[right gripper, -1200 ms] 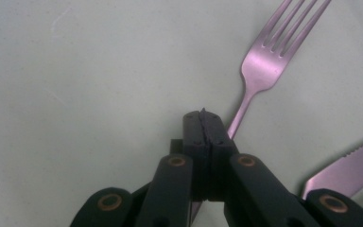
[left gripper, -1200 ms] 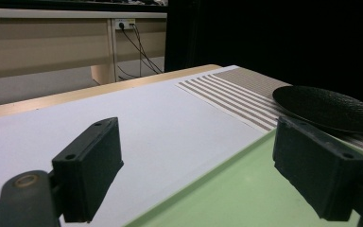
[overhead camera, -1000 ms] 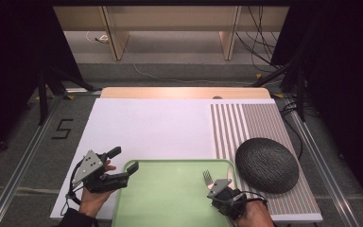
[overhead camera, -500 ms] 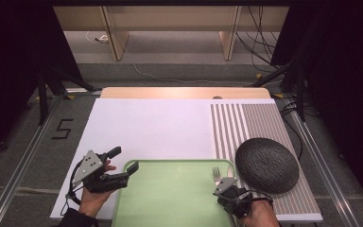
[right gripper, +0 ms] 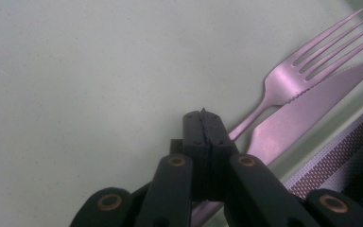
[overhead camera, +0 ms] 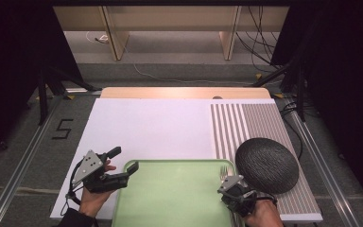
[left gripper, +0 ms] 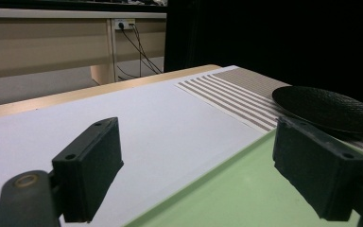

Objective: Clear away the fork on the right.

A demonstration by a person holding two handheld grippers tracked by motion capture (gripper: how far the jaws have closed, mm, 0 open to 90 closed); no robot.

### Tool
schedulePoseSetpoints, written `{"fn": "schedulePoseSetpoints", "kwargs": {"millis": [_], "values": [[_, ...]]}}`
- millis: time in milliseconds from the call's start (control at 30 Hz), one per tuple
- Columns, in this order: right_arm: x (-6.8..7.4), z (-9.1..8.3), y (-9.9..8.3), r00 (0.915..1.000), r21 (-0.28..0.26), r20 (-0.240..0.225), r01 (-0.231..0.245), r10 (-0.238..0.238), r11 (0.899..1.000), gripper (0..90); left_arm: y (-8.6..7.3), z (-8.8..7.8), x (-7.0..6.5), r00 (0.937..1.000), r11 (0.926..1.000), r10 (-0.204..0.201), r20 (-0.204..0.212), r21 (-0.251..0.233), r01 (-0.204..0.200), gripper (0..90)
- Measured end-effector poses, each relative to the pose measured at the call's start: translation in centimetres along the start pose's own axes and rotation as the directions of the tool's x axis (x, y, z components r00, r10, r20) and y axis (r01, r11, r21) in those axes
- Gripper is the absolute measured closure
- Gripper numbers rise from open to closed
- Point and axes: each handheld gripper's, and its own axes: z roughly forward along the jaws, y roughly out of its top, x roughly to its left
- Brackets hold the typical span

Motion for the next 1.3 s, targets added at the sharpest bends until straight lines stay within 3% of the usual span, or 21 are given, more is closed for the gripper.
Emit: {"fn": "schedulePoseSetpoints", "kwargs": {"millis": [167, 367, 433, 567, 733, 800, 867, 1033, 1133, 1300], "values": [[-0.2, -0.1, -0.1, 1.0, -0.007, -0.001, -0.005, 0.005, 1.0, 88.8, 0.0, 0.0, 0.0, 1.0, 1.0, 0.0, 0.0, -0.001, 0.0, 15.8], [-0.4, -0.5, -0.2, 0.9992, -0.065, -0.032, -0.026, 0.024, 0.998, 80.4, 0.0, 0.0, 0.0, 1.0, 1.0, 0.0, 0.0, -0.001, 0.0, 15.8], [-0.5, -0.6, -0.2, 0.9976, -0.079, -0.046, -0.054, 0.051, 0.995, 68.3, 0.0, 0.0, 0.0, 1.0, 1.0, 0.001, 0.0, 0.0, -0.001, 15.8], [-0.6, -1.0, 0.1, 0.9896, -0.076, -0.094, -0.116, 0.109, 0.99, 54.4, 0.0, 0.0, 0.0, 1.0, 1.0, 0.001, 0.0, 0.0, -0.001, 15.8], [-0.7, -1.7, 0.4, 0.9834, -0.155, -0.121, -0.153, 0.135, 0.976, 38.4, 0.0, 0.0, 0.0, 1.0, 1.0, 0.001, 0.001, 0.0, -0.001, 15.8], [-0.6, -2.0, 0.5, 0.9816, -0.183, -0.125, -0.165, 0.144, 0.969, 32.7, 0.0, 0.0, 0.0, 1.0, 1.0, 0.001, 0.0, 0.0, -0.001, 15.8], [-0.7, -2.2, 0.5, 0.9746, -0.203, -0.152, -0.194, 0.165, 0.96, 28.3, 0.0, 0.0, 0.0, 1.0, 1.0, -0.002, 0.001, -0.001, 0.002, 15.8], [-1.3, -3.0, 0.4, 0.9526, -0.285, -0.223, -0.267, 0.207, 0.921, 19.2, 0.0, 0.0, 0.0, 1.0, 1.0, -0.001, 0.001, -0.001, 0.001, 15.8], [-1.6, -3.3, 0.2, 0.9427, -0.324, -0.255, -0.293, 0.215, 0.899, 18.1, 0.0, 0.0, 0.0, 1.0, 1.0, 0.0, 0.001, -0.002, 0.0, 15.8], [-2.1, -3.6, -0.2, 0.9292, -0.356, -0.281, -0.333, 0.24, 0.873, 16.9, 0.0, 0.0, 0.0, 1.0, 1.0, 0.0, 0.001, -0.001, 0.0, 15.8]]}}
